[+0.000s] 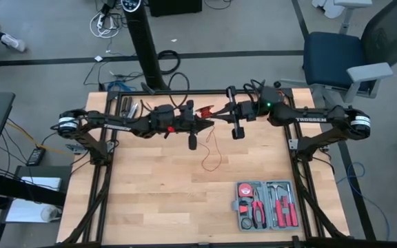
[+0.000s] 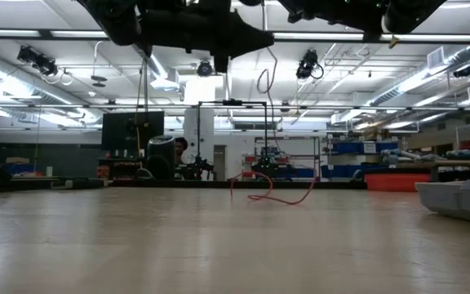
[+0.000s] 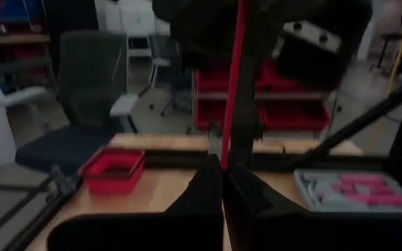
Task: Coil cords
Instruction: Coil the wire
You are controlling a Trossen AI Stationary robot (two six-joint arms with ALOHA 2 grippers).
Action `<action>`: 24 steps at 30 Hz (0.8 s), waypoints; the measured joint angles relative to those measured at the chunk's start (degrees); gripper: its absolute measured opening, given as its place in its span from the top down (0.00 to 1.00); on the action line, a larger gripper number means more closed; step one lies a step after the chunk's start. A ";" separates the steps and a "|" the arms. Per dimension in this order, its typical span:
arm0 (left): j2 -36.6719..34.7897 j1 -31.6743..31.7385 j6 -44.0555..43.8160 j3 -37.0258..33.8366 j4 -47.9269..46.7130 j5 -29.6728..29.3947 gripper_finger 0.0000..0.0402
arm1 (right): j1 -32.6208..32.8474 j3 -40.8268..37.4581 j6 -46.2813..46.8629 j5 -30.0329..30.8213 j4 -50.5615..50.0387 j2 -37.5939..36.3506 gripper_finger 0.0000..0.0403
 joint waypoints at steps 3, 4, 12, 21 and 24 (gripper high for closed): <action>-2.03 0.19 1.30 -0.04 -5.68 0.10 1.00 | -1.07 -0.01 -0.43 0.01 -5.96 -1.89 1.00; -2.98 0.24 2.09 -0.04 -8.03 0.08 1.00 | -1.53 -0.01 -0.34 -0.02 -8.22 -2.56 1.00; -7.35 0.61 10.33 3.30 -26.43 -0.73 1.00 | -6.31 0.08 5.34 -0.08 -23.22 -6.08 1.00; -7.29 0.41 25.67 8.29 -35.88 -7.02 1.00 | -7.62 0.12 9.71 -2.68 -35.73 -5.65 1.00; -7.29 0.33 28.22 8.52 -34.97 -7.59 1.00 | -7.62 0.12 10.82 -2.30 -36.19 -5.62 1.00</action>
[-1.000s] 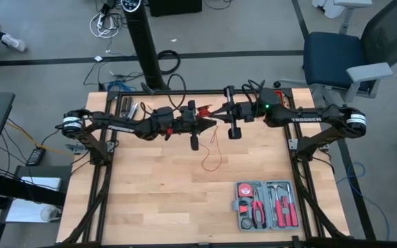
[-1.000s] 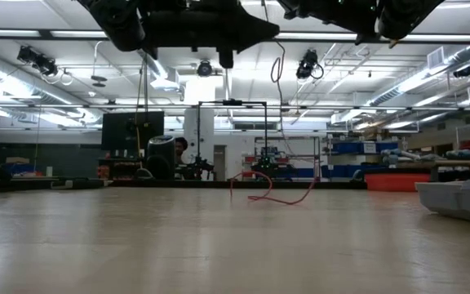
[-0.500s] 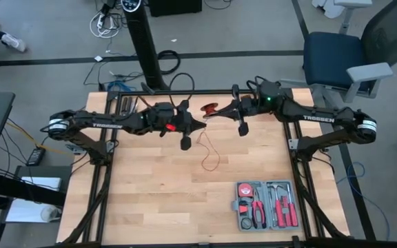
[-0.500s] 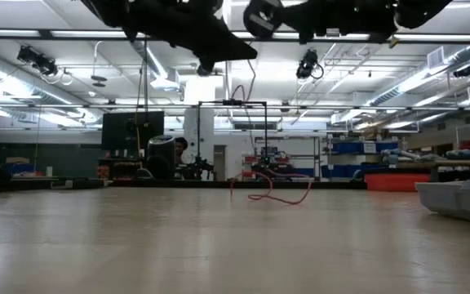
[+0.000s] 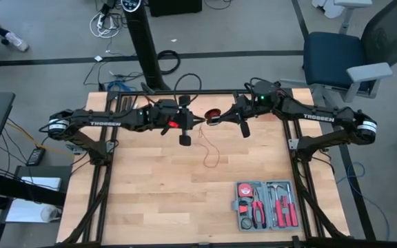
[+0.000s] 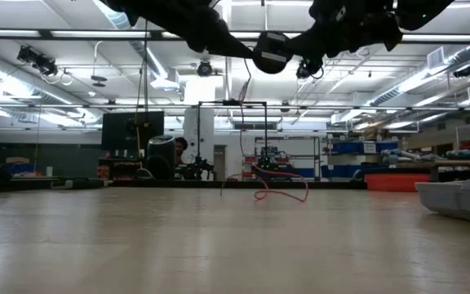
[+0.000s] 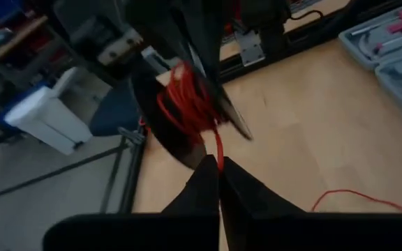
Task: Coil cords
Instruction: Coil the wire
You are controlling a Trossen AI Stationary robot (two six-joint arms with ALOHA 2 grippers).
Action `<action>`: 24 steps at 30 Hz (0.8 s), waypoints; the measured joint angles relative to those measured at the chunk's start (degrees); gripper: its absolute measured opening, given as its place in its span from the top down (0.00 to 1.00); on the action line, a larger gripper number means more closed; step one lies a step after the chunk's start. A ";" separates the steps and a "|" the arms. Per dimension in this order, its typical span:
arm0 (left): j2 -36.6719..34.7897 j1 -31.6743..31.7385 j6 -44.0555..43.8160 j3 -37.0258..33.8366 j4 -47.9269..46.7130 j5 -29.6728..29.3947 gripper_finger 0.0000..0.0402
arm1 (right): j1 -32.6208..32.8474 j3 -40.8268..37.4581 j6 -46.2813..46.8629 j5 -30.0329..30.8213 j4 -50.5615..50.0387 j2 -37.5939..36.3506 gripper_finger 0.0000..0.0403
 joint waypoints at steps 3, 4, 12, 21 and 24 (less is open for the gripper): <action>0.02 -0.90 3.05 0.00 1.36 -2.58 0.98 | 0.11 0.09 0.22 1.23 -0.89 0.72 1.00; 0.02 -1.24 4.89 0.00 1.68 -3.22 0.98 | 0.28 0.11 0.78 1.06 -1.10 1.01 1.00; 1.95 -2.84 17.97 -0.02 4.49 -7.65 0.88 | 0.44 0.07 2.23 -2.48 -2.60 3.14 1.00; 4.43 -2.86 18.40 0.00 12.54 -12.33 0.82 | 1.18 0.04 2.43 -2.72 -1.97 3.14 1.00; 5.74 -2.89 19.94 0.00 13.49 -12.60 0.82 | 1.61 -0.02 2.60 -2.72 -2.27 3.16 1.00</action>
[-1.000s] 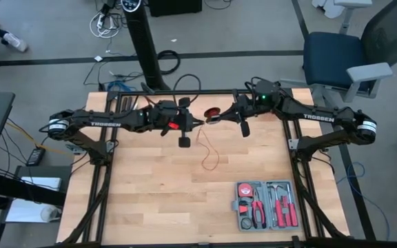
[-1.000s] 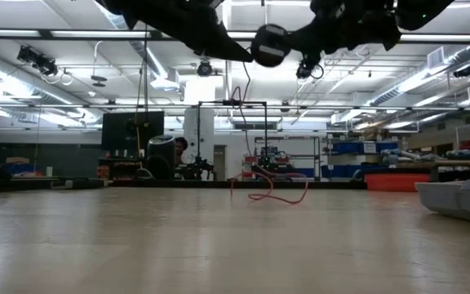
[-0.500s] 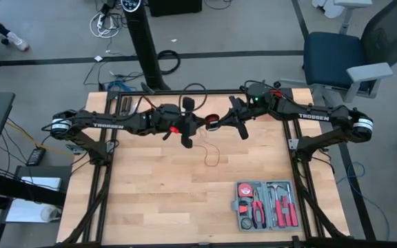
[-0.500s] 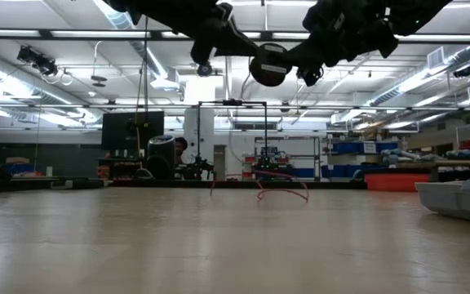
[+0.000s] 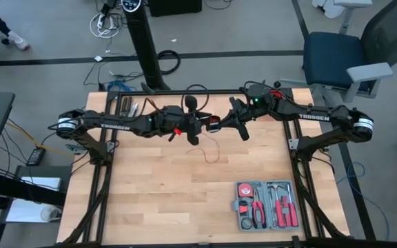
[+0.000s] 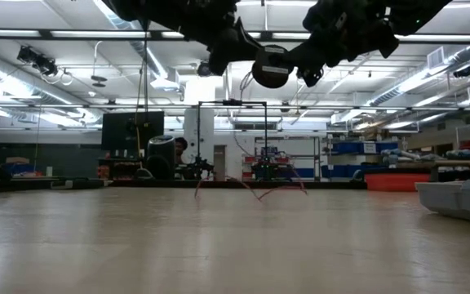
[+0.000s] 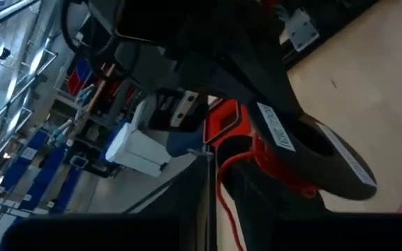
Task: Coil cords
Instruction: Coil the wire
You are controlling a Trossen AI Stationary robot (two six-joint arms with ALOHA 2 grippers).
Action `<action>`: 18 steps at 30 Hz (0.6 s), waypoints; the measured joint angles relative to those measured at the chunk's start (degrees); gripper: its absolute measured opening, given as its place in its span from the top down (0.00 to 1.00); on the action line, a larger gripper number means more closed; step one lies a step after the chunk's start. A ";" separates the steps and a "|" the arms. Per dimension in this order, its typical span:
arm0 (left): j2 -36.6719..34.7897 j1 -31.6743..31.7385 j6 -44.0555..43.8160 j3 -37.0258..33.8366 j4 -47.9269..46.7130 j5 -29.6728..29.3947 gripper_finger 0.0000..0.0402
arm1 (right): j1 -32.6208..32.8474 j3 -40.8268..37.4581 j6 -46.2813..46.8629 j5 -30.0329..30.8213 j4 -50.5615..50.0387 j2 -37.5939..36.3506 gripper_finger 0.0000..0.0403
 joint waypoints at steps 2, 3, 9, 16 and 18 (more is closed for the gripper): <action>1.11 -0.04 0.91 0.01 1.22 -0.33 0.82 | 0.25 -0.02 0.02 0.02 -0.16 0.04 1.00; 1.37 -0.03 1.31 0.04 1.64 -0.40 0.82 | 0.38 -0.02 0.40 0.05 -0.14 0.04 1.00; 1.84 -0.05 5.93 0.00 4.57 -0.41 0.82 | 0.58 -0.04 1.13 -1.11 0.04 0.04 1.00; 1.84 -0.03 12.59 0.00 8.19 -0.36 0.82 | 0.65 -0.02 1.89 -7.43 -0.34 0.02 1.00; 1.71 0.08 13.20 -0.02 9.62 -0.65 0.82 | 0.88 0.00 1.91 -9.61 0.11 -0.05 1.00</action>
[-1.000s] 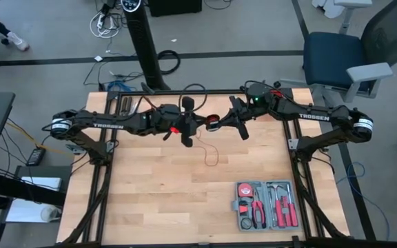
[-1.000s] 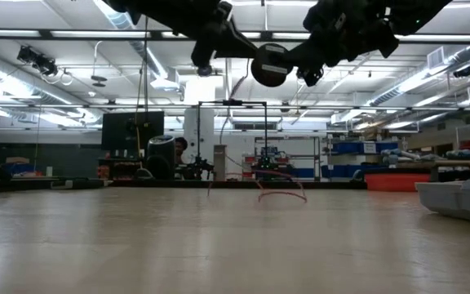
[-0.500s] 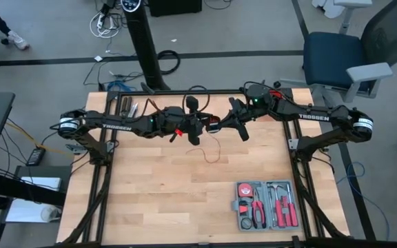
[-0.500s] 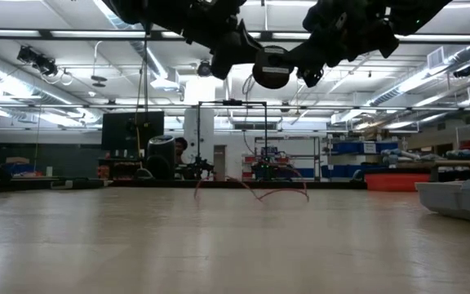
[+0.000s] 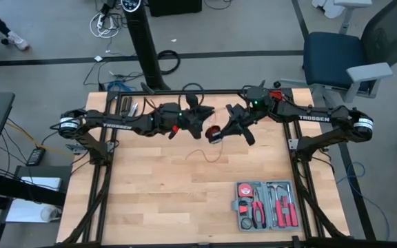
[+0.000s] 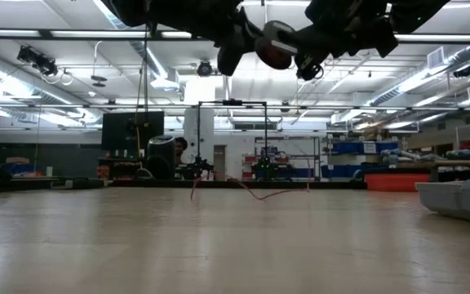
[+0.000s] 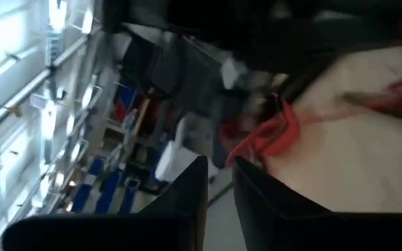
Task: Coil cords
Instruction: Coil the wire
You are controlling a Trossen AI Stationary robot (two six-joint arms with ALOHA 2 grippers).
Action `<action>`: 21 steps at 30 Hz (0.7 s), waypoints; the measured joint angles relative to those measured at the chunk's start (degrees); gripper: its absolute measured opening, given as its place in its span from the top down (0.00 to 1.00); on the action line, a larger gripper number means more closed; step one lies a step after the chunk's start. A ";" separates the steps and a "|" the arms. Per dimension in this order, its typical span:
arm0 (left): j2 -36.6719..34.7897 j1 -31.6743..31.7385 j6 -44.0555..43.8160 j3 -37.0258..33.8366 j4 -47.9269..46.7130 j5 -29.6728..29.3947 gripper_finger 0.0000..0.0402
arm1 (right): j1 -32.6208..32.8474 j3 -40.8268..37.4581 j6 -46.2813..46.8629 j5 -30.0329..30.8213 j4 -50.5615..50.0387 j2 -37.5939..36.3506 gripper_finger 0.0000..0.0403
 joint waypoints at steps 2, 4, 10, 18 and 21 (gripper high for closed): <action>-0.18 -0.15 -0.03 0.02 0.92 1.74 0.82 | 0.00 0.00 0.02 -1.13 0.92 0.00 1.00; -0.20 -0.33 -0.59 0.02 0.87 4.60 0.82 | 0.13 0.00 0.08 -1.21 2.93 0.00 1.00; -0.13 -0.19 -4.75 0.02 1.32 7.35 0.82 | 0.20 0.00 0.81 -5.27 8.13 0.00 1.00; -0.61 0.13 -6.32 0.02 0.92 0.28 0.82 | 0.26 0.00 6.31 -13.07 14.83 0.00 1.00; -0.59 0.39 -6.75 0.02 0.05 0.51 0.82 | 0.30 0.00 8.88 -14.62 19.56 0.02 1.00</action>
